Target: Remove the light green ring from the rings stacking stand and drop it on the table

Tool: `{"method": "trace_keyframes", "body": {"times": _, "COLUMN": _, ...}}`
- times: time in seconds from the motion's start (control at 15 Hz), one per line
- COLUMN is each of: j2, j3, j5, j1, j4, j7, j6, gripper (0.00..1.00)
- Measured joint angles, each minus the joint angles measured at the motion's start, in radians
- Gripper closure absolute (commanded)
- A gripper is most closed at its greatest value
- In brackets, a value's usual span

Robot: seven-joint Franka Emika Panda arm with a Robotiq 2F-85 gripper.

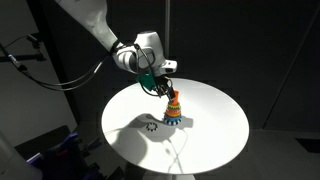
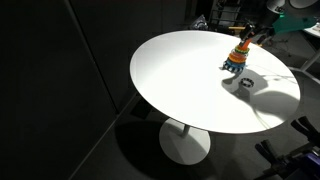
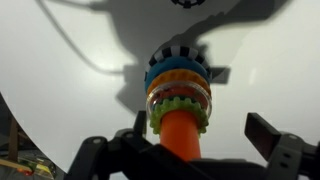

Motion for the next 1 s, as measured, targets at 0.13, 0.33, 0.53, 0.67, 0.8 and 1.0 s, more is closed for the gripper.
{"method": "trace_keyframes", "body": {"times": 0.13, "j2": 0.015, "j3": -0.007, "j5": 0.000, "j1": 0.009, "j4": 0.001, "j7": 0.002, "j6": 0.029, "gripper": 0.00}}
{"method": "trace_keyframes", "body": {"times": 0.33, "j2": 0.040, "j3": -0.018, "j5": 0.000, "j1": 0.021, "j4": 0.004, "j7": 0.011, "j6": 0.067, "gripper": 0.00}}
{"method": "trace_keyframes", "body": {"times": 0.53, "j2": 0.061, "j3": -0.030, "j5": 0.000, "j1": 0.033, "j4": 0.012, "j7": 0.019, "j6": 0.089, "gripper": 0.00}}
{"method": "trace_keyframes", "body": {"times": 0.67, "j2": 0.075, "j3": -0.037, "j5": 0.000, "j1": 0.038, "j4": 0.022, "j7": 0.021, "j6": 0.096, "gripper": 0.00}}
{"method": "trace_keyframes", "body": {"times": 0.8, "j2": 0.090, "j3": -0.044, "j5": 0.000, "j1": 0.044, "j4": 0.036, "j7": 0.024, "j6": 0.097, "gripper": 0.00}}
{"method": "trace_keyframes", "body": {"times": 1.0, "j2": 0.113, "j3": -0.054, "j5": 0.000, "j1": 0.051, "j4": 0.058, "j7": 0.032, "j6": 0.098, "gripper": 0.00}}
